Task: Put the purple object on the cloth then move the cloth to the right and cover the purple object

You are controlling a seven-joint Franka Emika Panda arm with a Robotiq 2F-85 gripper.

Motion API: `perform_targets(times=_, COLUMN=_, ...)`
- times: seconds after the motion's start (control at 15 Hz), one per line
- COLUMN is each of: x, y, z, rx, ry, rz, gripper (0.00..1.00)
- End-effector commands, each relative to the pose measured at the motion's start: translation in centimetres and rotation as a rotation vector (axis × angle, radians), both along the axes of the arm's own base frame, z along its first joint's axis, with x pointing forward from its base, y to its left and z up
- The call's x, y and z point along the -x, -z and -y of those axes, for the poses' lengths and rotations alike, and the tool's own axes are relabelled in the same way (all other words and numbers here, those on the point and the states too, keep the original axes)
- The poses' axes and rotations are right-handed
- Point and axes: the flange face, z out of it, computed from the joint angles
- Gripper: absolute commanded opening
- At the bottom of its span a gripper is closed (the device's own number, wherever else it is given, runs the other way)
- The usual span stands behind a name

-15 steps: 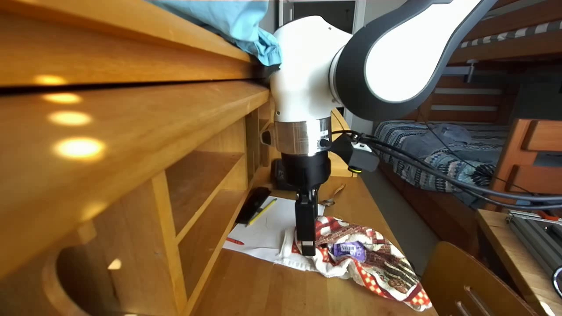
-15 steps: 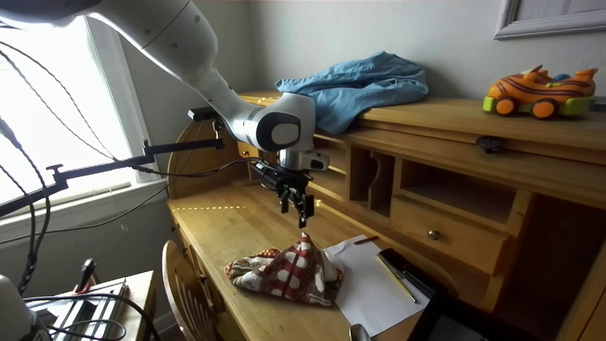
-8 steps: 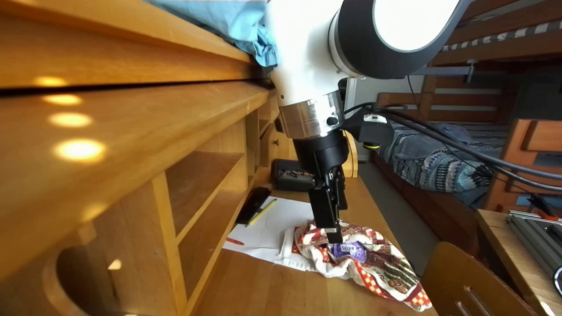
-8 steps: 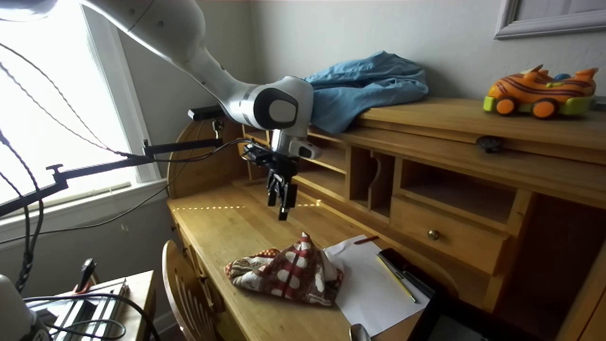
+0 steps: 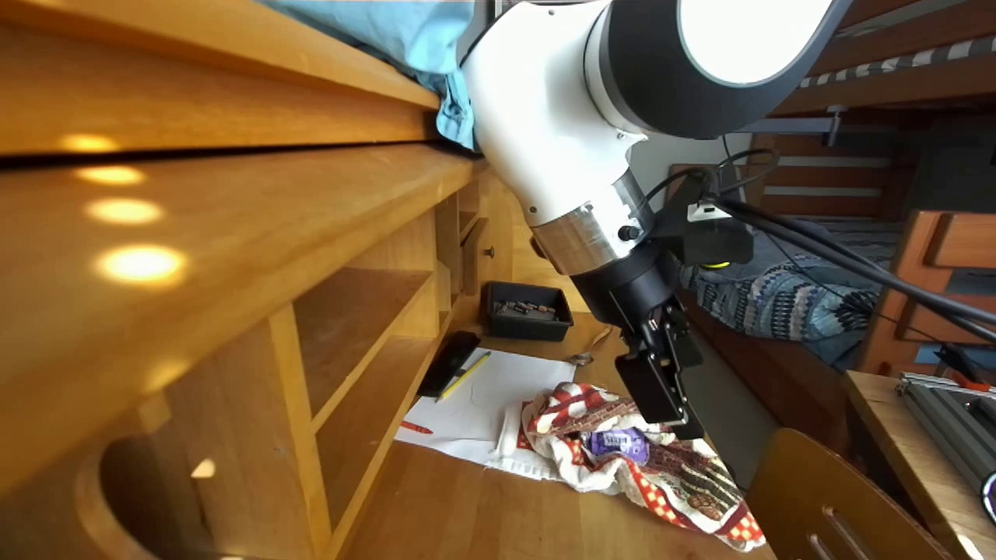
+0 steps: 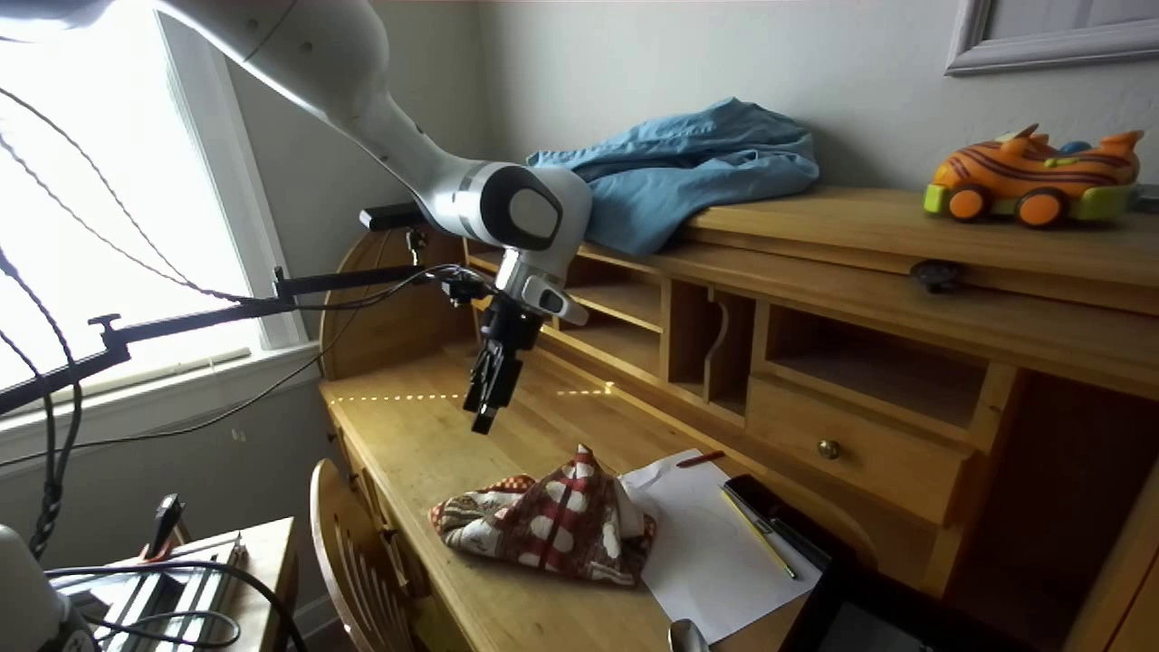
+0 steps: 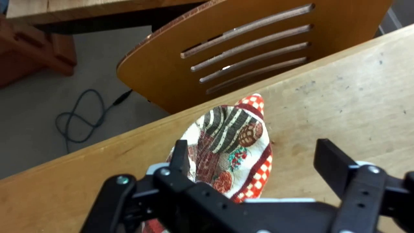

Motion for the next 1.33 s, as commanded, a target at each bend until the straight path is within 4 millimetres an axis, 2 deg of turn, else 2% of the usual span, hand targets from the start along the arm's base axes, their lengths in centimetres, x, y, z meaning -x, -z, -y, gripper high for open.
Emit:
perform_targets(times=0.0, x=0.3, y=0.0, z=-0.2, rx=0.006, ry=-0.006, rz=-0.016, gripper=1.0)
perform_targets(times=0.33, x=0.6, y=0.0, z=-0.4, rx=0.012, ry=-0.013, rz=-0.028, gripper=1.0)
perform_targets(times=0.4, x=0.7, y=0.6, z=-0.3, rx=0.034, ry=0.007, rz=-0.033, gripper=1.0)
perform_targets(times=0.73, x=1.2, y=3.5, z=-2.0, rx=0.036, ry=-0.027, rz=-0.012, gripper=1.0)
perform_targets(times=1.0, x=2.4, y=5.2, z=-3.5, rx=-0.007, ry=-0.042, rz=0.04, gripper=1.0)
perform_targets(times=1.27, x=3.7, y=6.2, z=-3.8, rx=0.008, ry=-0.032, rz=0.071, gripper=1.0)
